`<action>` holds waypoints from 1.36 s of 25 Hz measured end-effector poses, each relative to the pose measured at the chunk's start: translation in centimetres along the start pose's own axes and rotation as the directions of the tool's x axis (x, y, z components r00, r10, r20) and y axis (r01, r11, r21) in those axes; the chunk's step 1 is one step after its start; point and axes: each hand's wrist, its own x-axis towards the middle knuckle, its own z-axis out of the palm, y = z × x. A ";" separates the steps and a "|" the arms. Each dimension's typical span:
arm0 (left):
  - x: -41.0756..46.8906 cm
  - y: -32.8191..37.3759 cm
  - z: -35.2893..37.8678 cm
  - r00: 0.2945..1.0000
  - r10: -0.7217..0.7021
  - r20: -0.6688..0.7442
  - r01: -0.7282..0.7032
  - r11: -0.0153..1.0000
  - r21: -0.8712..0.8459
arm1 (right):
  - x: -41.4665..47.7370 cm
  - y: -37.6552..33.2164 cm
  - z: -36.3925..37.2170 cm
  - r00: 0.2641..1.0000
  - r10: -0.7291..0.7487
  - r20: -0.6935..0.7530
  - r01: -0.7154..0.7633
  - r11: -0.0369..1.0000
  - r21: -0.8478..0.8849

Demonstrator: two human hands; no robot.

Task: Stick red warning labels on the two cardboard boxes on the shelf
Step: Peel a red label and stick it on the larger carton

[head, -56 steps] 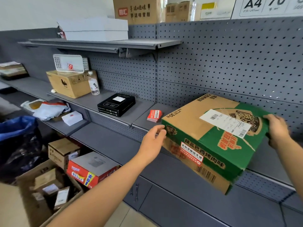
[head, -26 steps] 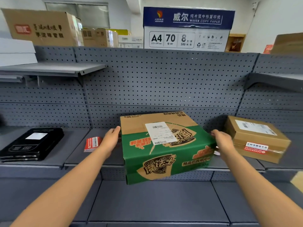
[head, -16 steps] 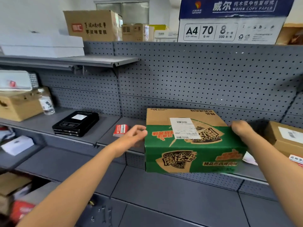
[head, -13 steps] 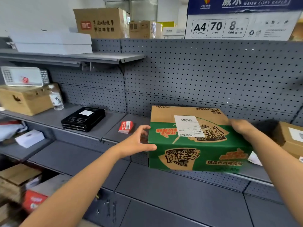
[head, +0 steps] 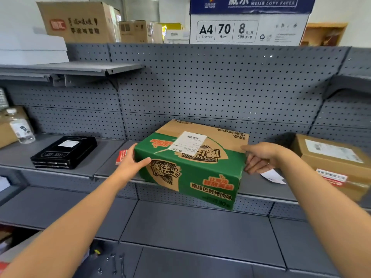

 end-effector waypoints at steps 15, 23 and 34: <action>-8.6 1.1 7.9 0.996 -0.063 -0.070 0.050 0.983 -0.179 | 7.8 0.3 1.2 0.918 -0.175 -0.357 0.338 0.815 0.470; -8.6 -0.5 8.9 0.990 -0.128 -0.067 0.098 0.936 -0.337 | 5.4 2.8 2.1 0.924 -0.090 -0.372 0.303 0.767 0.566; -3.8 0.9 9.4 0.989 -0.148 0.024 0.148 0.944 -0.293 | -3.7 7.0 2.9 0.962 -0.171 -0.214 0.254 0.847 0.467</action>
